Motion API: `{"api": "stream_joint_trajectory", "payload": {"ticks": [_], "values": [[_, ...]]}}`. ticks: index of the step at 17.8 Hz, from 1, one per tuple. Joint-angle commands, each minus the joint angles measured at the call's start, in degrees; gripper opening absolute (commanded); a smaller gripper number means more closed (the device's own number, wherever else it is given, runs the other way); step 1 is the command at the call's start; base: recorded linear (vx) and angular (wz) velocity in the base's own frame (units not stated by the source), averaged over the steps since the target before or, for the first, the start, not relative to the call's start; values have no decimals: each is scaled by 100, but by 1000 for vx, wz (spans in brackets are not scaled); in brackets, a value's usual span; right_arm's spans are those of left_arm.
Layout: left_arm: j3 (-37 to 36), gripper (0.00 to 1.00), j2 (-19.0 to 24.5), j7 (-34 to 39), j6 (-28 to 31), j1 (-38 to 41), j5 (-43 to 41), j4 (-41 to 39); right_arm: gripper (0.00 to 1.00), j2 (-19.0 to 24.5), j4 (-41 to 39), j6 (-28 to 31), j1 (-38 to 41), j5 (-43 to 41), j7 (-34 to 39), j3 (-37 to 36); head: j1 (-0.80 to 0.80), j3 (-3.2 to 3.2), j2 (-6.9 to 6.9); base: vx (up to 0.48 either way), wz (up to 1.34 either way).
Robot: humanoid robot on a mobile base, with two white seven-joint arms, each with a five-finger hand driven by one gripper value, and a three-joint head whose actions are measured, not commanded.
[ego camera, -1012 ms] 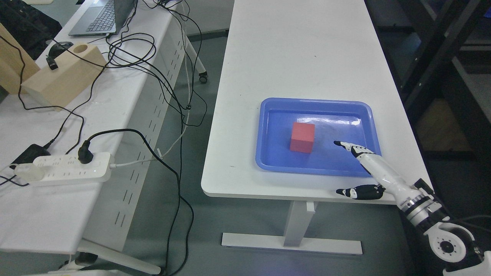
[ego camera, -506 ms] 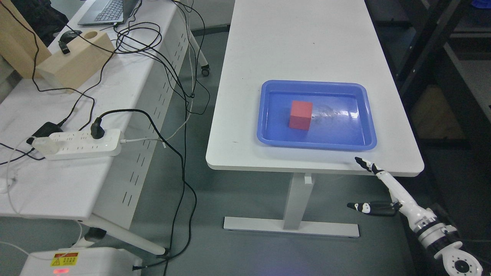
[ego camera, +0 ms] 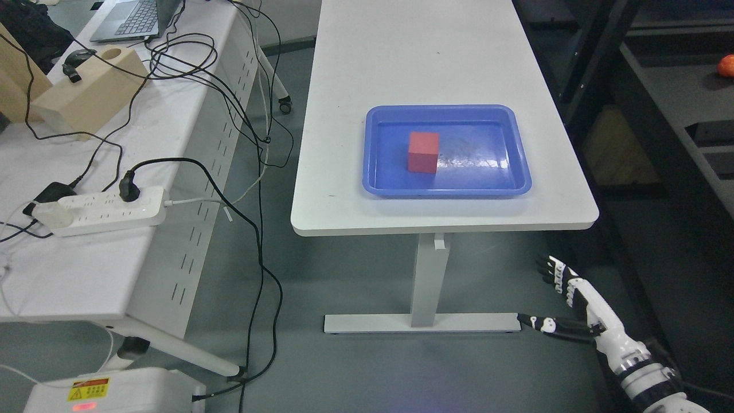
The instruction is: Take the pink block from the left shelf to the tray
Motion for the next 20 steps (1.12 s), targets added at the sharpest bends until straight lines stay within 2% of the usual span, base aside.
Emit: {"api": "stream_joint_trajectory", "payload": {"ticks": [1, 3, 5, 7, 11, 13, 15, 19, 20], "values": [[0, 100, 100, 3, 15, 0, 0, -100, 99, 527, 6, -56, 67, -716, -1, -221, 0, 0, 0, -91, -46], [0, 100, 100, 3, 15, 0, 0, -100, 99, 1008, 23, -406, 23, -723, -9, -247, 0, 0, 0, -93, -29], [0, 100, 100, 3, 24, 0, 0, -100, 99, 1221, 23, -601, -21, -723, -44, -230, 0, 0, 0, -109, -41], [0, 100, 100, 3, 15, 0, 0, -100, 99, 1245, 49, -636, -196, -758, -149, -221, 0, 0, 0, -143, -16], [0, 100, 100, 3, 15, 0, 0, -100, 99, 1245, 409, -689, -688, -689, -1764, -55, 0, 0, 0, -165, 35], [0, 100, 100, 3, 24, 0, 0, -100, 99, 1245, 445, -838, -698, -233, -2074, 165, 0, 0, 0, -162, 67], [0, 100, 100, 3, 15, 0, 0, -100, 99, 1245, 471, -1136, -698, -143, -2354, 437, 0, 0, 0, -155, 66], [0, 100, 100, 3, 15, 0, 0, -100, 100, 1245, 611, -1296, -689, -1300, -2514, 631, 0, 0, 0, -128, 93], [0, 100, 100, 3, 15, 0, 0, -100, 100, 1245, 708, -1296, -680, -1329, -2653, 745, 0, 0, 0, -98, 120]]}}
